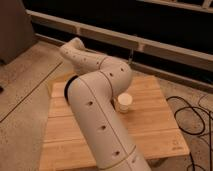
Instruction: Drag the ceramic bowl in a circle
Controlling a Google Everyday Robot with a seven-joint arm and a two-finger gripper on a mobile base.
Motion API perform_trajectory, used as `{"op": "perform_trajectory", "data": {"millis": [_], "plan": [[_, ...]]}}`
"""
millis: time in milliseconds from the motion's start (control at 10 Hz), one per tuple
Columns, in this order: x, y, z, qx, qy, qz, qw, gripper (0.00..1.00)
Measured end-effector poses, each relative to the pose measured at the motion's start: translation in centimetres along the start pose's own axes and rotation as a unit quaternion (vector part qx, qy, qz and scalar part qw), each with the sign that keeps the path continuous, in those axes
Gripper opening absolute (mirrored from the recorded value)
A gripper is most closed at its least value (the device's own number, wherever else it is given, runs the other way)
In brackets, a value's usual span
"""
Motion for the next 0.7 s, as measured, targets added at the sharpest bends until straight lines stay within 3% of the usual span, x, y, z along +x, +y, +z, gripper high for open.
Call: {"op": "perform_trajectory", "data": {"millis": [300, 500, 700], "plan": [[3.3, 1.1, 0.8, -0.019, 0.008, 0.008, 0.9998, 0.0], [6.7, -0.6, 2.4, -0.016, 0.038, 0.034, 0.9986, 0.0], [8.4, -2.6, 3.1, -0.005, 0.059, 0.054, 0.9968, 0.0]]}}
